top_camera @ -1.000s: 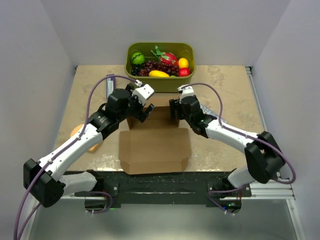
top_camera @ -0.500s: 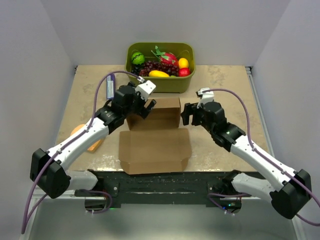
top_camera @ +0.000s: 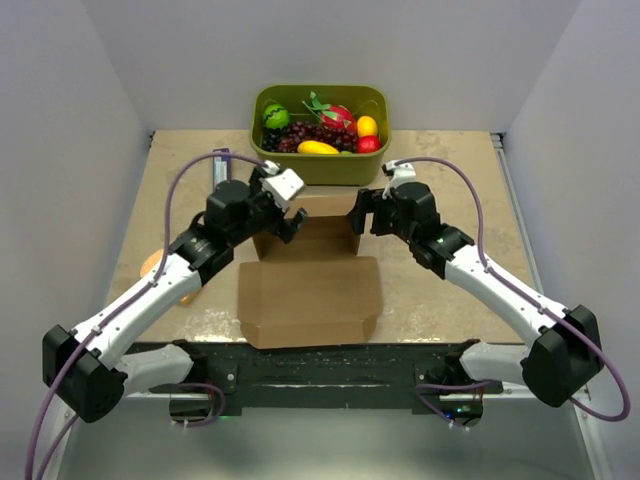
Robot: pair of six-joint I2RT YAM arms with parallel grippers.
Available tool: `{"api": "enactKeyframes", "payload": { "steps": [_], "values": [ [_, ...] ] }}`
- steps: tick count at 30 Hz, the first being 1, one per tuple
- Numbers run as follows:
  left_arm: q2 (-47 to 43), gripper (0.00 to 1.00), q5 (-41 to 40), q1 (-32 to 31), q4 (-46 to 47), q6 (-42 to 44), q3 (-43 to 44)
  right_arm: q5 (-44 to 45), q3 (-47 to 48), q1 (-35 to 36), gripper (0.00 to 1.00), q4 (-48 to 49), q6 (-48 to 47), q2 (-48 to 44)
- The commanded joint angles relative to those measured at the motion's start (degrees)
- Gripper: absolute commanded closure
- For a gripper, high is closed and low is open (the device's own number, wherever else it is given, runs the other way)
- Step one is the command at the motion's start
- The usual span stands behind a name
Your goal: Fold the paper box
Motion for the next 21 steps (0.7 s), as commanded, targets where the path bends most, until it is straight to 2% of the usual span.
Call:
{"api": "enactKeyframes", "payload": {
  "steps": [1,3,7,10,15,21],
  "values": [
    [1.45,0.05,-8.76,-4.95,1.90,7.73,-1.68,-3.46,1.95,-1.05,0.13,5.48,2.53,-1.17],
    [1.80,0.05,-11.15,-5.48,2.69,8.88,-1.95,-3.63,1.24,-1.13,0.13,6.01,2.71,-2.14],
    [3.56,0.04,-10.98,-8.46,3.49,11.34,-2.74,-0.84,0.89,-1.40,0.11,4.87,2.10,-4.25],
    [6.46,0.04,-15.46,-10.30,3.49,12.84,-2.22,1.02,0.37,-1.57,0.11,4.26,1.57,-6.09],
    [9.19,0.04,-21.43,-11.01,6.03,15.03,-2.74,0.85,-0.60,-1.75,0.11,4.69,1.57,-7.76],
    [12.79,0.04,-23.63,-11.28,8.15,16.70,-2.48,0.67,-1.04,-2.01,0.11,5.13,1.05,-8.82]
  ]
}}
